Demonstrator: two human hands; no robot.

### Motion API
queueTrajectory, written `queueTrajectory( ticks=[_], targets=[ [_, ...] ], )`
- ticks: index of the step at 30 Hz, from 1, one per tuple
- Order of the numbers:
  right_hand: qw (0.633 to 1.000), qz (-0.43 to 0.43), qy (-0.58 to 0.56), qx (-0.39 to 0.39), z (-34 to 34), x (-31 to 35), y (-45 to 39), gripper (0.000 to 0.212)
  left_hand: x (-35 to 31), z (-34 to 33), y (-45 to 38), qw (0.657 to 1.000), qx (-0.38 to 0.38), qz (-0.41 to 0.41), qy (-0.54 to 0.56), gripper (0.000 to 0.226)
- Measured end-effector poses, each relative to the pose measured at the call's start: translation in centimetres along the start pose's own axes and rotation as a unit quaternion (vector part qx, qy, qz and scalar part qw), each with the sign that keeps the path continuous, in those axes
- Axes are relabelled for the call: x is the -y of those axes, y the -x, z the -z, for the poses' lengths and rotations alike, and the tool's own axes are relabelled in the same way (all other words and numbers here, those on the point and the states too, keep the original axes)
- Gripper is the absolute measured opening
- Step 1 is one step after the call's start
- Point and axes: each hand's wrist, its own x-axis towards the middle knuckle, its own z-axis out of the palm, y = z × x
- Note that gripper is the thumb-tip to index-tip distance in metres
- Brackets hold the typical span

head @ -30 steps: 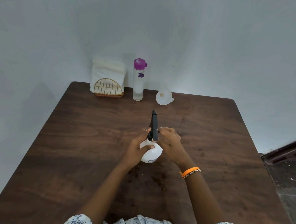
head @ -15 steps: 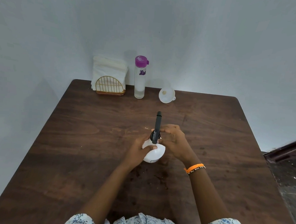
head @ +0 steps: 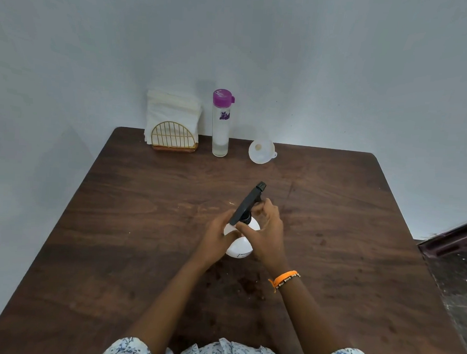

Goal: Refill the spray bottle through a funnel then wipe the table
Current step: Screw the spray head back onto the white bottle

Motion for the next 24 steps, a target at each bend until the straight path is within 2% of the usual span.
queueTrajectory(
  ticks=[5,7,11,15,17,24],
  targets=[
    [0.992,0.086,0.087,0.01,-0.1,-0.4,0.1,0.027,-0.4,0.0,0.1,1.0,-0.003,-0.007,-0.015,0.039],
    [0.988,0.094,0.12,0.027,0.1,-0.5,-0.3,0.022,-0.5,0.1,0.0,1.0,0.002,-0.014,-0.026,0.039],
    [0.972,0.141,0.174,0.072,1.2,-0.8,-0.5,0.026,-0.8,0.3,0.1,1.0,0.003,-0.007,-0.018,0.032],
    [0.978,0.115,0.149,0.091,2.2,-0.8,-0.6,0.035,-0.9,0.1,0.2,1.0,-0.002,0.009,-0.021,0.03],
    [0.983,0.098,0.127,0.085,2.3,-0.2,-0.6,0.032,-0.5,0.0,0.1,1.0,-0.004,0.016,-0.022,0.03],
    [0.999,0.033,0.035,0.008,1.2,0.4,-0.1,0.025,-0.5,0.1,0.2,0.998,0.0,-0.004,-0.062,0.034]
  ],
)
